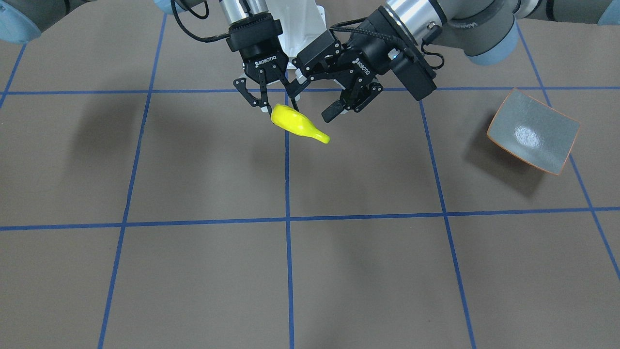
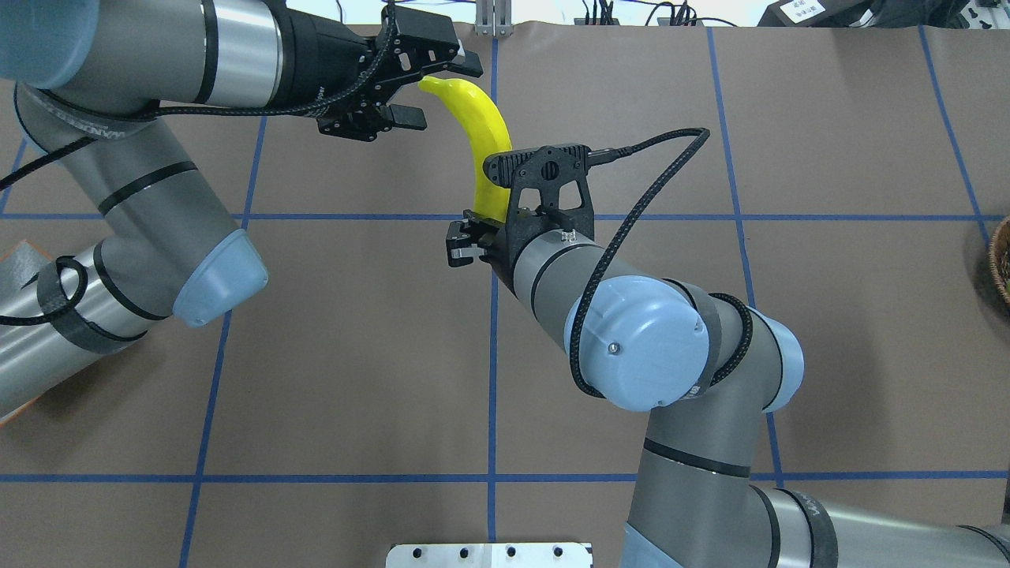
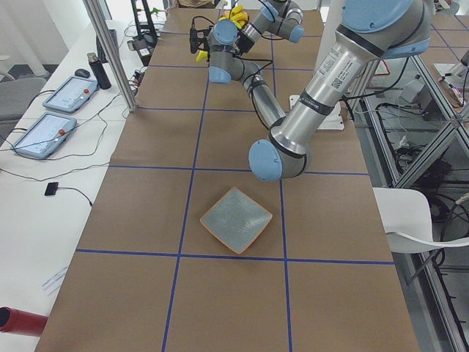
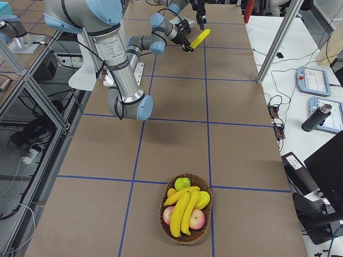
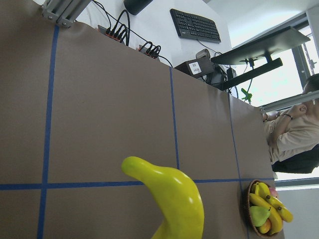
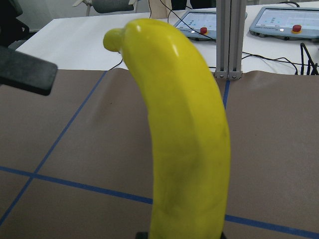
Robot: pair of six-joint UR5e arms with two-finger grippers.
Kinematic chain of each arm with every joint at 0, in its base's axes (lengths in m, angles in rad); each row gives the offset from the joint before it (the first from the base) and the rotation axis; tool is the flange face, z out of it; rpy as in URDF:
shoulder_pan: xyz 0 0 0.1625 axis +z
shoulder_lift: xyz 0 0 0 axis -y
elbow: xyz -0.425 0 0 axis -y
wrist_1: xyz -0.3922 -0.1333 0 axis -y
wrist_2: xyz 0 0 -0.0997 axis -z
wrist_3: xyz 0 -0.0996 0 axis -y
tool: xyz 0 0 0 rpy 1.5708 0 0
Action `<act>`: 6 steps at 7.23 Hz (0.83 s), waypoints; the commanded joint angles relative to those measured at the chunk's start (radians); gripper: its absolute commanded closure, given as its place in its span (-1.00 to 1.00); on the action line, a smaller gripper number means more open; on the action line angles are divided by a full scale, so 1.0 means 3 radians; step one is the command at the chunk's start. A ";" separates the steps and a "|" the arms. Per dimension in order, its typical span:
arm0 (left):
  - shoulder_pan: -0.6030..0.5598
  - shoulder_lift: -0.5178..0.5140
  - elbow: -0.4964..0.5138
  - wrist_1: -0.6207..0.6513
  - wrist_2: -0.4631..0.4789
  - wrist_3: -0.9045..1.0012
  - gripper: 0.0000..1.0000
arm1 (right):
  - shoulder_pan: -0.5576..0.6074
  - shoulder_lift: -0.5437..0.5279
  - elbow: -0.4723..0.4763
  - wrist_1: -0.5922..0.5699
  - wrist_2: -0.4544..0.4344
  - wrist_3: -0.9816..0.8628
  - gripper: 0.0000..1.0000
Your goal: Transfer all bananas from basket to plate
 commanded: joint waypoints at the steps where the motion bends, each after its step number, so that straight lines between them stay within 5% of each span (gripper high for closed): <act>1: 0.0098 -0.0002 0.0073 -0.0131 0.0133 -0.0037 -1.00 | -0.0040 0.0057 0.0000 0.0010 -0.0048 0.0005 1.00; 3: 0.0098 -0.0002 0.0073 -0.0141 0.0138 -0.0037 -0.82 | -0.0050 0.0083 0.0005 0.0020 -0.0069 0.0021 1.00; 6: 0.0098 -0.0002 0.0073 -0.0141 0.0143 -0.0037 -0.04 | -0.0065 0.0083 0.0030 0.0030 -0.0079 0.0021 1.00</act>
